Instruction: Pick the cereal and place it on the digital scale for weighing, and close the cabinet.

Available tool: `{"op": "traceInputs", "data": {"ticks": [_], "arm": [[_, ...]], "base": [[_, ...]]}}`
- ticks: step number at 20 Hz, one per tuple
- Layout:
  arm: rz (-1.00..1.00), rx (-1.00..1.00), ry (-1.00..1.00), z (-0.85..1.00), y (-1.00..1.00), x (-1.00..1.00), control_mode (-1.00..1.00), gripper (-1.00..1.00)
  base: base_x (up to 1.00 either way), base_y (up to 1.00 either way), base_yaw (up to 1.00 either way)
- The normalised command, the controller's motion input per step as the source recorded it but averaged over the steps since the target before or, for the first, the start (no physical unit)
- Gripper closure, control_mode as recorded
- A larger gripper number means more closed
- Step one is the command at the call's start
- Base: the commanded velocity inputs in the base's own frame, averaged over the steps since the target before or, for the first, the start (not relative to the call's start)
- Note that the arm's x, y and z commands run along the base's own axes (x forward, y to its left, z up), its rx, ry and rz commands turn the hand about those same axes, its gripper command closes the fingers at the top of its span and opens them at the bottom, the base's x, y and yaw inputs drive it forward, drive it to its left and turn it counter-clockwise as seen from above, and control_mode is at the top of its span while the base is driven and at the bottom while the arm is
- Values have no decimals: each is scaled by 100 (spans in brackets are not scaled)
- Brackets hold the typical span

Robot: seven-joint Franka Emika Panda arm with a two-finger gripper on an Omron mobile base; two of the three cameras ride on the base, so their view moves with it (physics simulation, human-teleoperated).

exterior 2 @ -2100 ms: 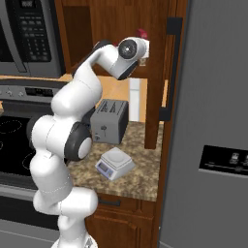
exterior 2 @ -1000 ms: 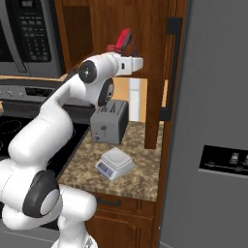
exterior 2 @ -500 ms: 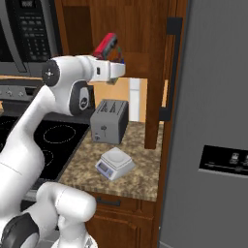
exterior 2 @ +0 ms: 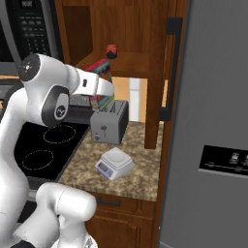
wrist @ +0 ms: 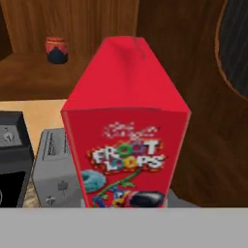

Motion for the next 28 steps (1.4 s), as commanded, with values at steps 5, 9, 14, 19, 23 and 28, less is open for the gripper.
{"op": "traceInputs", "data": {"ticks": [5,9,14,19,23,28], "arm": [[0,3,28,-95,20,-36,-100,100],[0,3,23,-100,13,0,-100,100],[0,25,0,-97,0,0,-100,100],[0,12,1,-60,5,3,-100,100],[-13,-2,7,-9,17,1,-100,100],[-9,-1,2,-30,0,21,-100,100]], "base": [[0,0,0],[0,0,0],[0,0,0],[0,0,0],[0,0,0],[0,0,0]]}}
